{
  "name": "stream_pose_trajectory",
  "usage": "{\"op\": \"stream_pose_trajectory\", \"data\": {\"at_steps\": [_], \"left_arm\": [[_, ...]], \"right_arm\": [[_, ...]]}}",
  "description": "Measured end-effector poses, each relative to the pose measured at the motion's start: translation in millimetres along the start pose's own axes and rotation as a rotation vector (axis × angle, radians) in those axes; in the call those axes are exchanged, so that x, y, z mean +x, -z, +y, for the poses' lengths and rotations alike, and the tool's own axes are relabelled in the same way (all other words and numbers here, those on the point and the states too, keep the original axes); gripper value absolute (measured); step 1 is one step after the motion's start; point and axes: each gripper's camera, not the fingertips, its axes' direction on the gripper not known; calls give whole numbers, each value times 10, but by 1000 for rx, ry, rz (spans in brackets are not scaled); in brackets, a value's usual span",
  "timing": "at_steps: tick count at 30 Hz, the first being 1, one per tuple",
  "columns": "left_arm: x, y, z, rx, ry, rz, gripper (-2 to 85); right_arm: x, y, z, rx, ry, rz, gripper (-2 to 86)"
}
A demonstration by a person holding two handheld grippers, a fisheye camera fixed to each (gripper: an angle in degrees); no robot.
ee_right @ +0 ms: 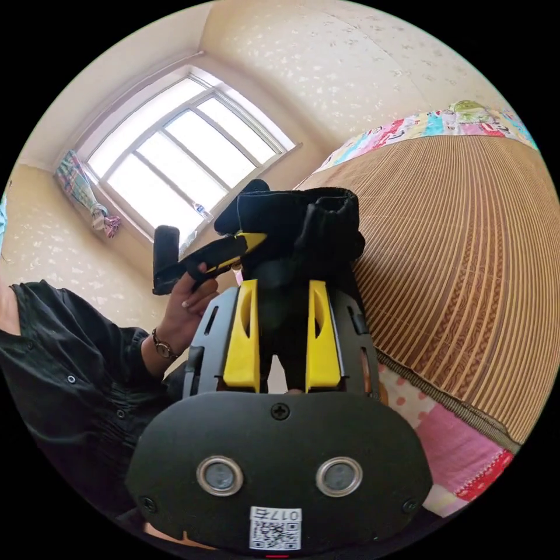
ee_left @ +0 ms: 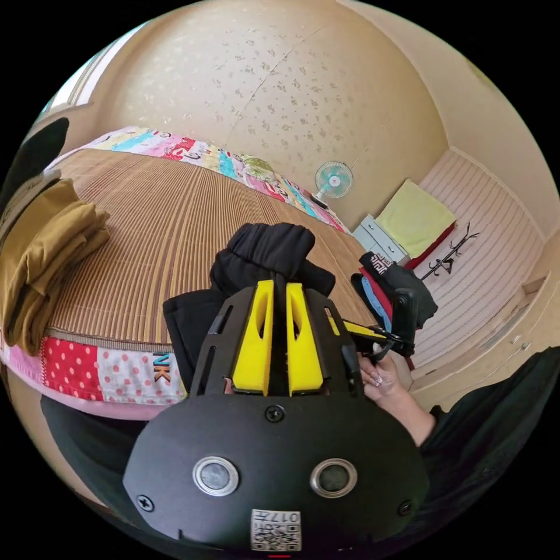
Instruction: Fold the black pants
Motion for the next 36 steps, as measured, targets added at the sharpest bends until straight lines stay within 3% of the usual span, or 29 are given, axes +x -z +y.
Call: {"op": "stream_pose_trajectory", "data": {"at_steps": [6, 10, 13, 17, 20, 22, 24, 32, 36], "left_arm": [[9, 398, 88, 29, 15, -26, 43], [89, 653, 105, 41, 0, -40, 42], [119, 869, 95, 47, -3, -54, 41], [132, 1224, 100, 69, -17, -3, 39], [33, 1538, 64, 97, -58, 306, 36], [-145, 1785, 57, 142, -108, 685, 32], [-247, 2088, 88, 230, -113, 824, 29], [-4, 3330, -272, 442, -361, 968, 20], [138, 3469, -1307, 488, -494, 1126, 11]], "right_arm": [[104, -246, 110, 69, -251, 337, 171], [364, -762, 60, -33, -288, 246, 165], [346, -1004, -27, -137, -277, 339, 82], [176, -1204, -91, -227, -245, 373, 54], [-208, -1221, -29, -173, -182, 456, 40], [-536, -1062, 101, -63, -173, 454, 37], [-813, -912, 237, 4, -144, 510, 35], [-2098, 192, 534, 459, 16, 686, 34], [-2729, 640, 363, 655, 199, 754, 34]]}}
